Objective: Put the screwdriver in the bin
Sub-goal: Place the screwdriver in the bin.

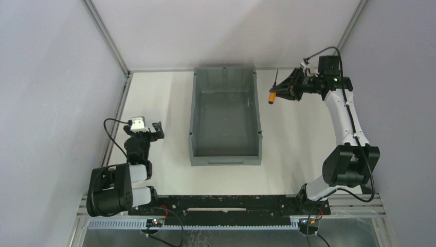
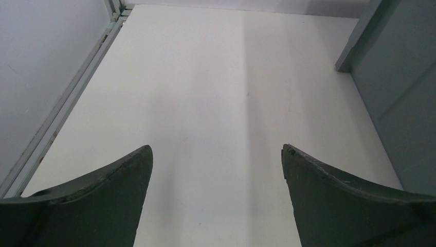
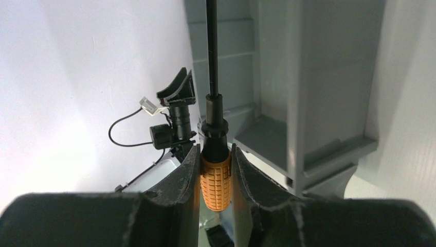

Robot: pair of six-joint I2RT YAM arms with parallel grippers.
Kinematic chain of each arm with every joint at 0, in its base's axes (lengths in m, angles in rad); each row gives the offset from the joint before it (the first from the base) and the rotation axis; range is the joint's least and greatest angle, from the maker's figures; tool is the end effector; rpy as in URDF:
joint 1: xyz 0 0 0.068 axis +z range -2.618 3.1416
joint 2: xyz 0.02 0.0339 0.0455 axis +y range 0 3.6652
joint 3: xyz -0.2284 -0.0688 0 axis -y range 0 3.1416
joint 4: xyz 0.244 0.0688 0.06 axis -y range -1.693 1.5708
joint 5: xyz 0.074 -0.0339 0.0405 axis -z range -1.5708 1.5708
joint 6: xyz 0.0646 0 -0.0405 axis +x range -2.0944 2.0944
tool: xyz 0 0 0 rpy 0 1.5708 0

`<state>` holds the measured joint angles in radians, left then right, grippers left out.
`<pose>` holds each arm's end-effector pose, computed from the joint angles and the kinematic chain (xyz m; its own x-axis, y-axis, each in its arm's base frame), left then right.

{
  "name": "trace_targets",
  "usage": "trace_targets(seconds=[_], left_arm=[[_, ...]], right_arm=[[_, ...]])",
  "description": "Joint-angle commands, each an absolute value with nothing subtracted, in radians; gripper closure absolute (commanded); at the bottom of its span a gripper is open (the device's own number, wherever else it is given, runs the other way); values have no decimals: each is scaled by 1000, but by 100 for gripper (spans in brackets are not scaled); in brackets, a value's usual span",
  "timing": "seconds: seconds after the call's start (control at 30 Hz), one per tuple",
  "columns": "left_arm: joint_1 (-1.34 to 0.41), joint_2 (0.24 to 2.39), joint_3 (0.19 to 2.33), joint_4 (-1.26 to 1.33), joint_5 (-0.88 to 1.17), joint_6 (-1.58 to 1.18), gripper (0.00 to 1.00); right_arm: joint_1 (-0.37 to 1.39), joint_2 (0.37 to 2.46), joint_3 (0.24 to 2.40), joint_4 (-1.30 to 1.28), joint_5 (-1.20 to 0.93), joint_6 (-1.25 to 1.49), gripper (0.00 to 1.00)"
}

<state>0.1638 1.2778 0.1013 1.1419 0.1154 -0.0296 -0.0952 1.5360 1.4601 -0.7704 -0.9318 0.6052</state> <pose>0.2392 0.0320 0.1252 -0.0327 -0.0352 -0.9988 -0.0494 0.9982 -0.0336 0.3379 0.0198 0.2988 -0.8821 0.4251 -0.2031 0.0352 0.4893 0.8714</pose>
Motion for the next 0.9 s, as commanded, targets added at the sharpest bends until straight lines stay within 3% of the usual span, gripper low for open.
trace_targets(seconds=[0.0,0.43,0.87], left_arm=[[158,1262,142,1162,112,-36,0],[158,1264,143,1163,111,-36,0],[158,1263,144,1163,112,-36,0]], right_arm=[[-10,1558,1659,-881,-812,635,79],[299,1767,2070,-1096,-447,691,81],[566,1993,2228,-1225,-39,631,82]])
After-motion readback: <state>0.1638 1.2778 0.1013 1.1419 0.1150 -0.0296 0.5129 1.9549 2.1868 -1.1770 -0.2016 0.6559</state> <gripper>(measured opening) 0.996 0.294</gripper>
